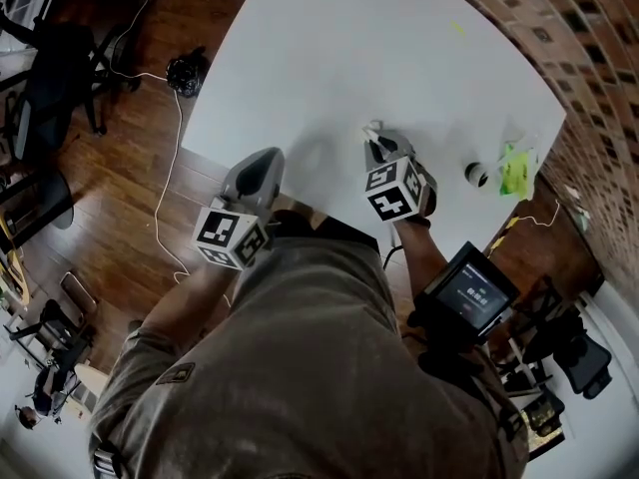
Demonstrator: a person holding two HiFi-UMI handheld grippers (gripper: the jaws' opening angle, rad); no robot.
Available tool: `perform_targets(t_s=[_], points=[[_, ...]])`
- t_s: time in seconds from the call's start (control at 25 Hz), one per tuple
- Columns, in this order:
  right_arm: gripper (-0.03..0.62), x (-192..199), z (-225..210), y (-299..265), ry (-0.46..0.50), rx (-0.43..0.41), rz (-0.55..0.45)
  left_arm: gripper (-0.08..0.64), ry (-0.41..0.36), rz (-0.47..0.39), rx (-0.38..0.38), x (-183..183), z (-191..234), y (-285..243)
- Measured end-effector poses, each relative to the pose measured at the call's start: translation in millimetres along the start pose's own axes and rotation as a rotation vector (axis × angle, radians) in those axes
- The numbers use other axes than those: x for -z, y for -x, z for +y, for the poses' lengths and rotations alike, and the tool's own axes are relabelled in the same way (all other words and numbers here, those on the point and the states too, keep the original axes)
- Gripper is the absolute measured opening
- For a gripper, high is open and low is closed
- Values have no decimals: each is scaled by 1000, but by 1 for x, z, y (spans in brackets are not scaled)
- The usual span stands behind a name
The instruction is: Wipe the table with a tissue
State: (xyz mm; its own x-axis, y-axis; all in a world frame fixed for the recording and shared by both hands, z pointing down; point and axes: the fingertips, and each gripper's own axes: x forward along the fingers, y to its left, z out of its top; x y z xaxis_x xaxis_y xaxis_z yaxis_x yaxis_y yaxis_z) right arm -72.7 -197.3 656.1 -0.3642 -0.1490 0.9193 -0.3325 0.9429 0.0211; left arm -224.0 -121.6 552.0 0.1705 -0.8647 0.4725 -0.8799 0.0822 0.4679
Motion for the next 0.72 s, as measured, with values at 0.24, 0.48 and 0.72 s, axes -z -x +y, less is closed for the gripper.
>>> perform_targets(t_s=[0.24, 0.48, 0.72], points=[[38, -26, 54, -10, 95, -126, -33, 2, -4, -6, -20, -7, 10, 6], [40, -22, 23, -9, -16, -97, -44, 2, -10, -1, -8, -11, 11, 5], [40, 21, -48, 8, -195, 38, -18, 2, -21, 4, 34, -13, -2, -6]])
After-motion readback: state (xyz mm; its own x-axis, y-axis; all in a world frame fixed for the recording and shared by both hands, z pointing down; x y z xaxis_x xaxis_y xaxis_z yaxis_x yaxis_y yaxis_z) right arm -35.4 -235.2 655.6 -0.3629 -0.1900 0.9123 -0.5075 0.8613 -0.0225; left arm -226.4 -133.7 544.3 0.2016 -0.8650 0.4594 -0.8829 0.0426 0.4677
